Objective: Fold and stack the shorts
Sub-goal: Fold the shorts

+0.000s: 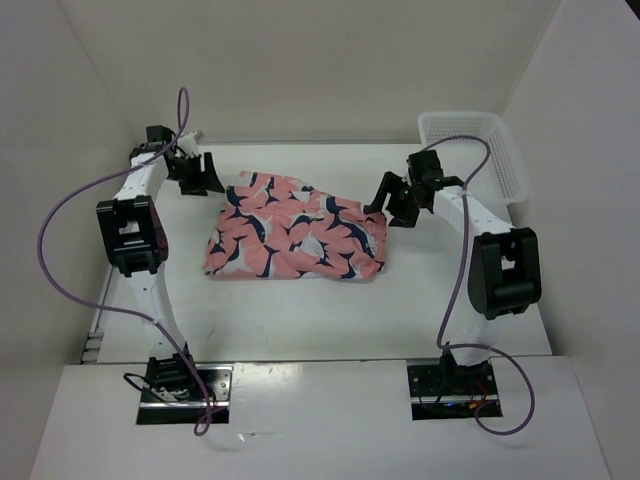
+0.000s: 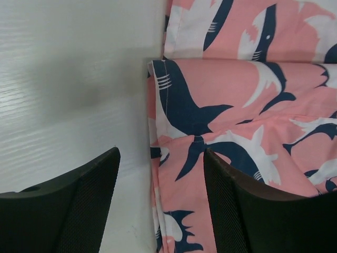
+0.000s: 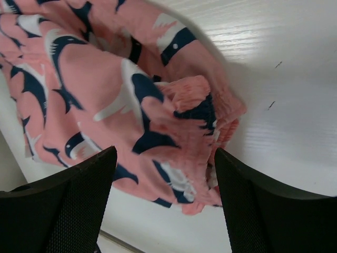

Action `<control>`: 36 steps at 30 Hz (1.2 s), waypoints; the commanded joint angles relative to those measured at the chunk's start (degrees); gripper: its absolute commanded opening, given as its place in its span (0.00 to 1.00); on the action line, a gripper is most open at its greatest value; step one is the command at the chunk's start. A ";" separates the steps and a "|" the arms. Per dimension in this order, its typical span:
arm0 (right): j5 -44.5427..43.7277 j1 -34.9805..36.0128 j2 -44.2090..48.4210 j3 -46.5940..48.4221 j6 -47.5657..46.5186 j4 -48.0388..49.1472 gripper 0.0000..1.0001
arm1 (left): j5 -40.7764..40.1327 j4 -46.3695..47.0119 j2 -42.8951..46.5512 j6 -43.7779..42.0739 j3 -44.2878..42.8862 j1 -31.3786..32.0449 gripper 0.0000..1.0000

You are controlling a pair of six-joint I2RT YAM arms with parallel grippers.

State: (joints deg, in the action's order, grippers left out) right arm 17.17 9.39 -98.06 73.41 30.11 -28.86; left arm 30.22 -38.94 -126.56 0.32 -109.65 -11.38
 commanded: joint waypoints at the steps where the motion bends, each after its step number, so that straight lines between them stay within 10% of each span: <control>1: -0.38 -0.51 -3.44 2.53 -1.37 3.46 0.80 | 1.42 -0.35 -1.76 -0.32 -2.94 1.62 0.72; 21: 0.15 -1.04 -10.31 4.55 -0.84 6.01 0.79 | -2.45 1.41 -8.00 -0.32 -0.22 3.20 0.65; 36: 0.67 -1.04 -8.11 2.88 -0.31 7.15 0.63 | 1.60 1.41 -4.05 -0.32 1.36 3.73 0.19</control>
State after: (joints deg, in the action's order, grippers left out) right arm 17.30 8.80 -107.48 76.18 30.06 -24.25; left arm 29.32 -37.45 -134.04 0.30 -109.06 -7.88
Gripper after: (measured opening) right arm 0.634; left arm 0.188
